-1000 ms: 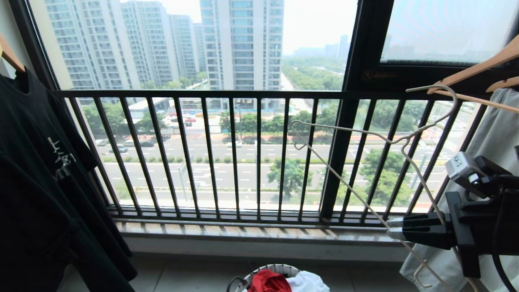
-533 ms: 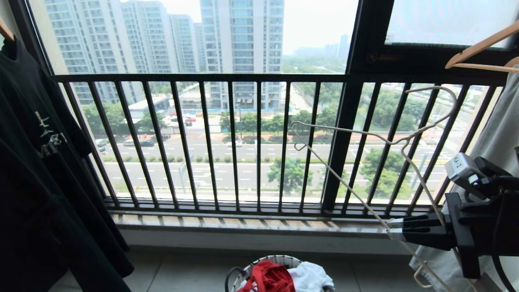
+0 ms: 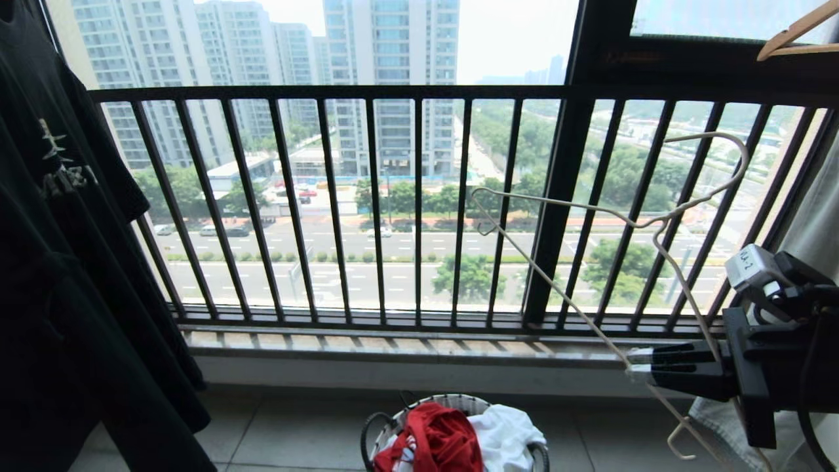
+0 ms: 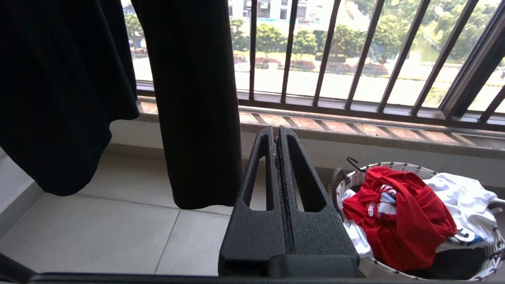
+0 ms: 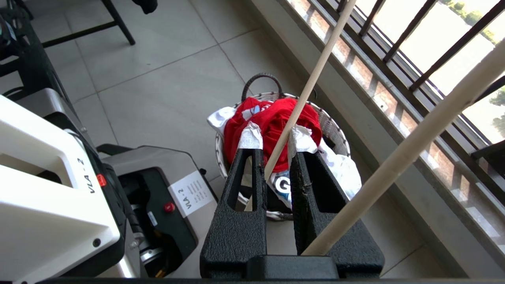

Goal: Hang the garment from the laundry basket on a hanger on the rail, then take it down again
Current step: Pick up clothes from the basket

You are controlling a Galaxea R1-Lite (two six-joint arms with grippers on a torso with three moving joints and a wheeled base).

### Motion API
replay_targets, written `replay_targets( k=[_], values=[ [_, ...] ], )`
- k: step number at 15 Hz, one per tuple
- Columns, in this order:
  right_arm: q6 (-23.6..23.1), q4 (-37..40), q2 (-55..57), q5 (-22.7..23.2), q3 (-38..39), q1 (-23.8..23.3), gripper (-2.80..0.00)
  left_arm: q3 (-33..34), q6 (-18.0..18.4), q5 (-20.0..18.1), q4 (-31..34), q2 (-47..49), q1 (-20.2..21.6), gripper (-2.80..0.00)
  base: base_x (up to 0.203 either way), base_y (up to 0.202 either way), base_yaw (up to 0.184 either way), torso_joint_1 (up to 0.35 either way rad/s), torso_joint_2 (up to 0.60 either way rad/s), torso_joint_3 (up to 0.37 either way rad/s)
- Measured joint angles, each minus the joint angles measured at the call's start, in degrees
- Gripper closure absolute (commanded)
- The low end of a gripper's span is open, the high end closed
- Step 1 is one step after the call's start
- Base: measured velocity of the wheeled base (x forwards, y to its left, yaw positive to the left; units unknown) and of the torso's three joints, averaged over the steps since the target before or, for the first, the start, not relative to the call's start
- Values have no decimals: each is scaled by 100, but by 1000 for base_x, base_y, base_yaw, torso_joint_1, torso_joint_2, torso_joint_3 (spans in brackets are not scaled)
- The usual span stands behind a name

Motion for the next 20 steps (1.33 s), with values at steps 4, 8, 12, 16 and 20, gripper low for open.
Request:
replay_targets(
  k=[4,8,12,16,20],
  values=[
    [-6,-7,-27,0,28,0,0,2,0,0,2,0,0,0,0,0,0,-147,469,315],
    [-2,-7,-29,0,28,0,0,2,0,0,2,0,2,0,0,0,0,-112,457,344],
    [-9,-2,-33,2,38,0,0,2,0,0,0,0,2,0,0,0,0,-48,405,331],
    [0,-18,-40,3,28,0,0,2,-1,0,2,0,0,0,0,0,0,-6,10,24],
    [35,-4,-48,7,30,-9,0,2,-1,0,2,0,0,0,0,0,0,-14,87,75]
  ],
)
